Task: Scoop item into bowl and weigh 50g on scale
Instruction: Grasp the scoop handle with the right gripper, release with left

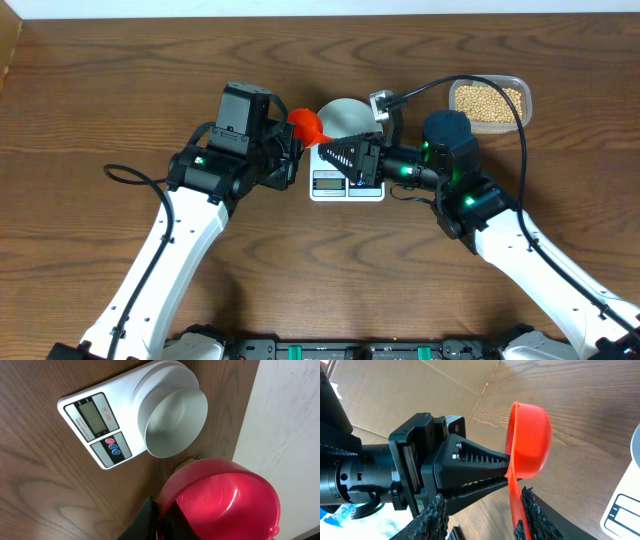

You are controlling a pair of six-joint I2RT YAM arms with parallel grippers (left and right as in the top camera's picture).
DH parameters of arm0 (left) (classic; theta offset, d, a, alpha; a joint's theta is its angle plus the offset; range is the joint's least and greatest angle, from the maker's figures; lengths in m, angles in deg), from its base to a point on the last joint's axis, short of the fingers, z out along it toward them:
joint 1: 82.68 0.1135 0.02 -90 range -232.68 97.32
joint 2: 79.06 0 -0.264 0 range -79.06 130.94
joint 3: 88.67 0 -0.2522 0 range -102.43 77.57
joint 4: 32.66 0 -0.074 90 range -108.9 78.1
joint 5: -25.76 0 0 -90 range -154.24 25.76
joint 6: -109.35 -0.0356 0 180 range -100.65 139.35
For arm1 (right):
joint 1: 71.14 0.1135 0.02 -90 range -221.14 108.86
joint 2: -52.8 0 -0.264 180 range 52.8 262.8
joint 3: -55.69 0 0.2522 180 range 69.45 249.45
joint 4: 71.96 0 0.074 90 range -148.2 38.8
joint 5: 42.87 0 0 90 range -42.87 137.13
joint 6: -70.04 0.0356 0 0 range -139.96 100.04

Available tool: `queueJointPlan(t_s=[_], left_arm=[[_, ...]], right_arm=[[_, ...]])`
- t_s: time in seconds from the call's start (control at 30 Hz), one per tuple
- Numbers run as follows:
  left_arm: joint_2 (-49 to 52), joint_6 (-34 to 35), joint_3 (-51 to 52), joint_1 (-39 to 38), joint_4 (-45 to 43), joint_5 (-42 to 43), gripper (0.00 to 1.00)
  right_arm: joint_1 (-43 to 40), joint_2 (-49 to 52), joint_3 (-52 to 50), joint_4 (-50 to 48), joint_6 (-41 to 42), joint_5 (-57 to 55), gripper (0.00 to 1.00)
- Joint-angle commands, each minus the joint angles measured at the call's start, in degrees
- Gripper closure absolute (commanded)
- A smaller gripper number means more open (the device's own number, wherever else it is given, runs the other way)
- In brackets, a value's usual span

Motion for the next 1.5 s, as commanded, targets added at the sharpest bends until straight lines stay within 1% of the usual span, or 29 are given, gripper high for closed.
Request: queueJointPlan(t_s=[0.0, 0.1, 0.3, 0.4, 0.6, 0.77, 0.9, 0.93, 1.07, 1.1, 1.13, 1.33, 1.4, 1.43, 1.47], left_arm=[[-0.26, 0.7, -1.6, -0.24, -0.17, 0.04, 0.93], [-0.26, 0.68, -1.6, -0.24, -0.17, 1.18, 0.93], [-0.26, 0.48, -1.6, -0.24, -0.17, 1.2, 0.92], [-0.26, 0.5, -1.6, -0.24, -0.17, 1.2, 0.93], [-0.26, 0.52, -1.6, -0.24, -0.2, 2.47, 0.92], [-0.26, 0.52, -1.6, -0.24, -0.2, 2.49, 0.93], [-0.26, 0.5, -1.6, -0.24, -0.17, 2.51, 0.93], [-0.26, 0.5, -1.6, -0.24, -0.17, 2.51, 0.93], [-0.26, 0.5, -1.6, -0.24, -0.17, 2.51, 0.93], [-0.26, 0.5, -1.6, -0.24, -0.17, 2.51, 0.93], [-0.26, 0.5, -1.6, -0.24, -0.17, 2.51, 0.92], [-0.26, 0.5, -1.6, -0.24, 0.04, 2.47, 0.93], [-0.26, 0.5, -1.6, -0.24, 0.15, 2.47, 0.5], [-0.26, 0.5, -1.6, -0.24, 0.22, 2.47, 0.22], [-0.26, 0.52, -1.6, -0.24, 0.22, 2.47, 0.07]], right_arm=[[0.26, 0.02, 0.85, 0.07, -0.31, -1.16, 0.55], [0.28, 0.02, 0.85, 0.52, -0.31, -1.99, 0.6], [0.28, 0.02, 0.85, 1.18, -0.31, -2.58, 0.65], [0.28, 0.02, 0.85, 1.16, -0.31, -2.58, 0.7], [0.28, 0.02, 0.85, 1.16, -0.31, -2.56, 0.73], [0.28, 0.02, 0.85, 1.18, -0.31, -2.56, 0.8], [0.28, 0.02, 0.85, 1.36, -0.31, -2.58, 0.83], [0.28, 0.02, 0.85, 1.38, -0.31, -2.56, 0.87], [0.28, 0.02, 0.85, 1.38, -0.31, -2.58, 0.93], [0.28, 0.02, 0.85, 1.4, -0.31, -2.58, 0.98], [0.28, 0.02, 0.85, 1.4, -0.31, -2.58, 0.99], [0.28, 0.02, 0.85, 1.44, -0.31, -2.58, 0.99], [0.26, 0.02, 0.85, 1.44, -0.31, -2.6, 0.99], [0.26, 0.02, 0.85, 1.6, -0.28, -2.8, 0.99], [0.26, 0.02, 0.85, 1.68, -0.28, -3.08, 0.99]])
